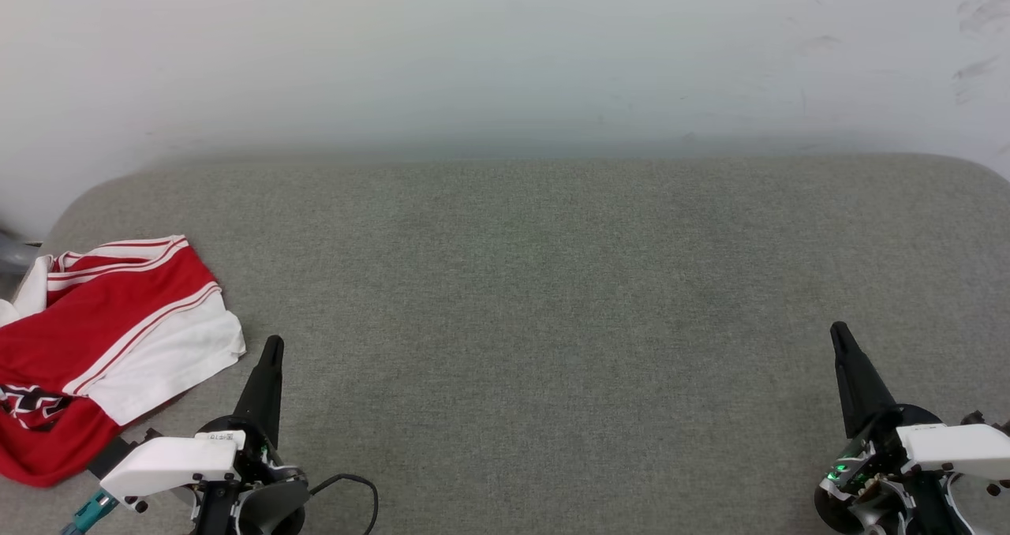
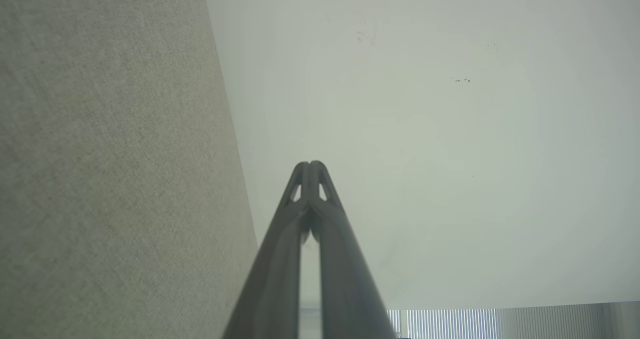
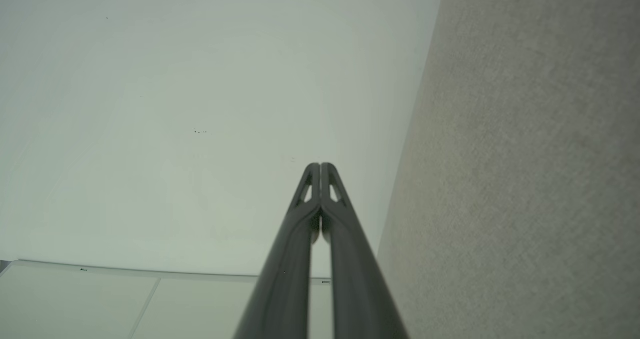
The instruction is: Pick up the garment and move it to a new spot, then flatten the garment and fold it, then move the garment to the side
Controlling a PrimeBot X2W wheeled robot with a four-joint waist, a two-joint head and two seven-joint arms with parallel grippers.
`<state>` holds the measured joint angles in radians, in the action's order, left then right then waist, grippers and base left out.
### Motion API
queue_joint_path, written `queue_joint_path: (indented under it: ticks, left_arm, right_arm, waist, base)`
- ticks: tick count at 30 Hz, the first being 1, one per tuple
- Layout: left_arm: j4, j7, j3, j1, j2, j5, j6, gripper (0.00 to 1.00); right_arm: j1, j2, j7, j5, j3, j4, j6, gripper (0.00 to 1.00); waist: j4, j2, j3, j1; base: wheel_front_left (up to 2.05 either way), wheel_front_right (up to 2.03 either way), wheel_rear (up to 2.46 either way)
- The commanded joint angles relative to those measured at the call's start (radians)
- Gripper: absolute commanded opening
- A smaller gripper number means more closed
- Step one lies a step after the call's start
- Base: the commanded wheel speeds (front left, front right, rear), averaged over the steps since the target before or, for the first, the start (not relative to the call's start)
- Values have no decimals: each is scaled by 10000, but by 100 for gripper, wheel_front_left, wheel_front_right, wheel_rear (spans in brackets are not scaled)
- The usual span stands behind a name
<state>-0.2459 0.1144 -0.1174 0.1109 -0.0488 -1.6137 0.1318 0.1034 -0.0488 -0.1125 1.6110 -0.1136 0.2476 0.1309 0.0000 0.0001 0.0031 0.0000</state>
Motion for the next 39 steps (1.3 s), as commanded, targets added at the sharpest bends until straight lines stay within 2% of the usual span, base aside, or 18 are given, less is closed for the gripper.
queue_joint_path:
  ticks: [1,15,16,19,39]
  left_arm:
    - [5,20,-11,-75,15,17,33,0]
    - [5,20,-7,-75,15,17,33,0]
    - [0,0,6,0,0,0,0,100]
    - [-210,-30,48,-134,13,3,-10,100]
    - [977,-993,1183,-225,-17,253,-10,100]
  right_arm:
    - [125,-28,-20,41,7,3,-3,0]
    - [126,-28,-20,41,8,3,-3,0]
    - [0,0,0,0,-4,0,0,100]
    - [-189,23,15,-8,7,191,-2,100]
    - [-507,8,972,-285,549,-1075,-2,100]
  waist:
    - [0,-1,0,0]
    - [0,-1,0,0]
    - [0,-1,0,0]
    - [0,-1,1,0]
    - [-11,-1,-20,0]
  base:
    - [0,0,0]
    - [0,0,0]
    - [0,0,0]
    - [0,0,0]
    - [0,0,0]
